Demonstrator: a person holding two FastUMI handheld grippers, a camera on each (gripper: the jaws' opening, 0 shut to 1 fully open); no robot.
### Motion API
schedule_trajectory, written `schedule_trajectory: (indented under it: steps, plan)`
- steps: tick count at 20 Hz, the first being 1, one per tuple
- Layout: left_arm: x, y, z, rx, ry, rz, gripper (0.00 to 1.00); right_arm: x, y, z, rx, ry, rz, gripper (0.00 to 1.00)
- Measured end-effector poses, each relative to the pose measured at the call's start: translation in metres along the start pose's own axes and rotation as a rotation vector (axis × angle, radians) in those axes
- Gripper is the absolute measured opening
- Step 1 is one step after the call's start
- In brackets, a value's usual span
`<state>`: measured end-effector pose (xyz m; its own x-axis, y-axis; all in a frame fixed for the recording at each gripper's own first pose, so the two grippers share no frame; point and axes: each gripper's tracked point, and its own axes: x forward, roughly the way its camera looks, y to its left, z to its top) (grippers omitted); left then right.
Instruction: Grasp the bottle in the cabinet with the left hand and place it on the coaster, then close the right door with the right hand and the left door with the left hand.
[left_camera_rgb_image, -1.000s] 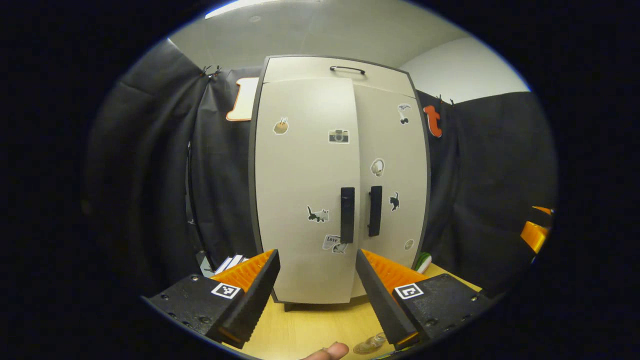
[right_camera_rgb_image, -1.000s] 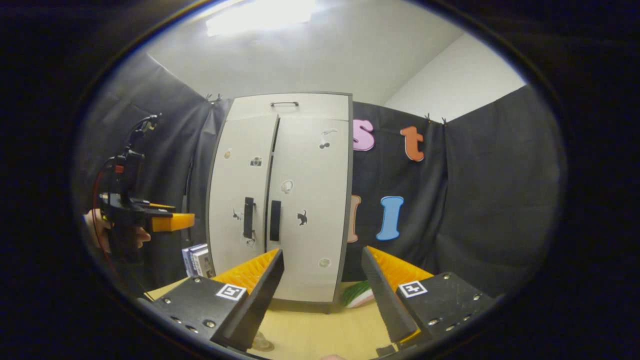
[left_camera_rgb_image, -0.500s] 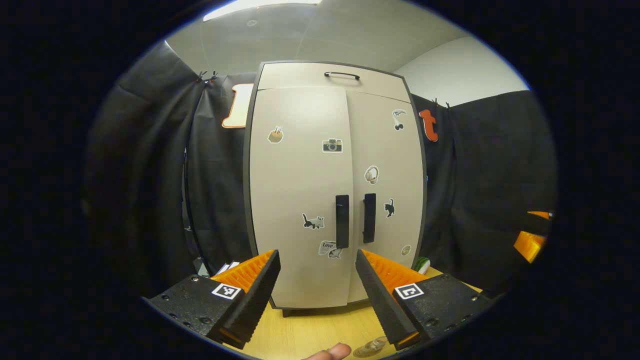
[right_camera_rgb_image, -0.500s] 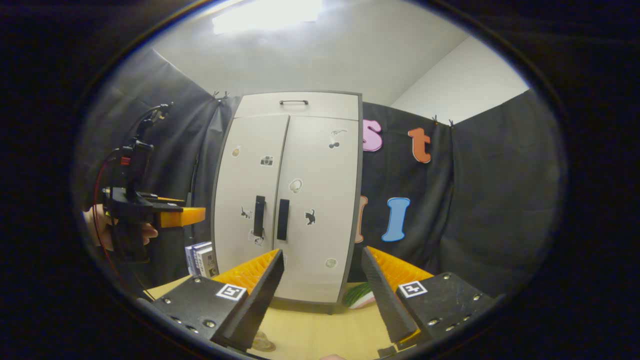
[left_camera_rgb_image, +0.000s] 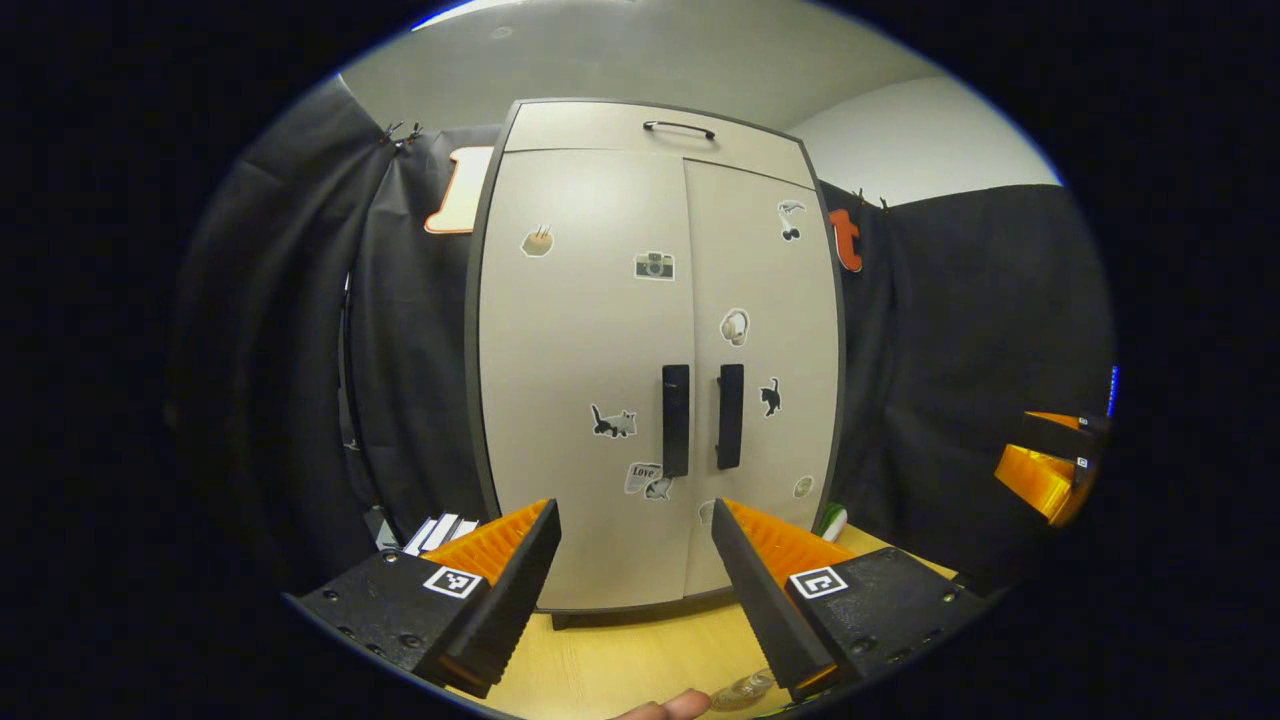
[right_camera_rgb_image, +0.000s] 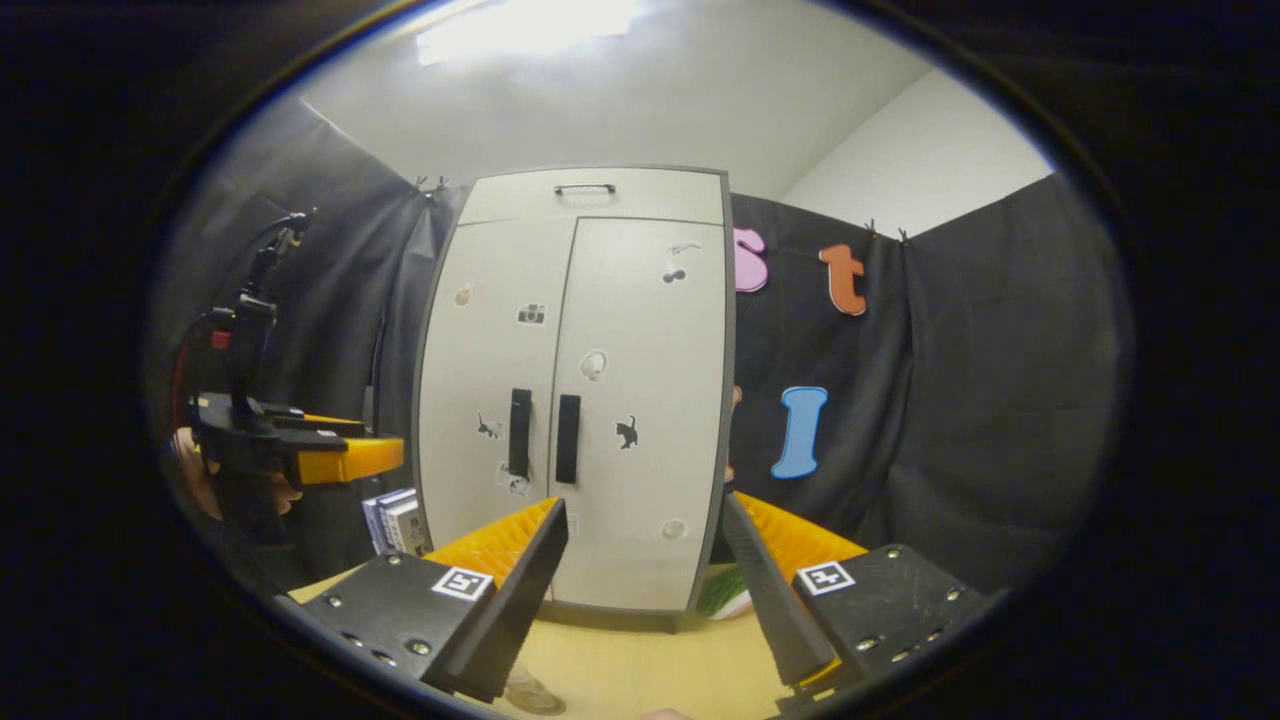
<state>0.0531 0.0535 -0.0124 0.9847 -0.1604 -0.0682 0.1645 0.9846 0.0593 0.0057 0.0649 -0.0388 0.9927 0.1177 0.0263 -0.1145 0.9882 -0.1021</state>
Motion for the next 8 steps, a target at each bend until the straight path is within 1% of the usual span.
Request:
schedule_trajectory:
  steps: [1,3,4,5,6,7,8]
  plan:
    - [0.002,0.002,0.0,-0.004,-0.005,0.001,0.96,0.003,-0.001,0.0,0.0,-0.005,-0.01,0.92]
    - [0.006,0.003,-0.001,-0.005,-0.006,0.003,0.96,0.009,0.0,0.0,0.006,-0.005,-0.025,0.92]
    - [0.008,0.002,0.0,-0.004,-0.008,0.002,0.96,0.01,-0.001,0.0,0.011,-0.005,-0.03,0.95]
    - [0.009,0.001,0.0,-0.002,-0.009,0.002,0.96,0.012,0.0,0.0,0.013,-0.006,-0.029,0.95]
    - [0.011,0.0,0.001,-0.001,-0.01,0.003,0.96,0.014,0.0,0.0,0.015,-0.007,-0.028,0.92]
    - [0.013,-0.004,0.0,0.001,-0.01,-0.001,0.96,0.016,0.001,-0.001,0.015,-0.005,-0.023,0.95]
    - [0.014,-0.008,-0.002,0.004,-0.003,-0.002,0.96,0.017,0.0,-0.003,0.015,0.001,-0.023,0.92]
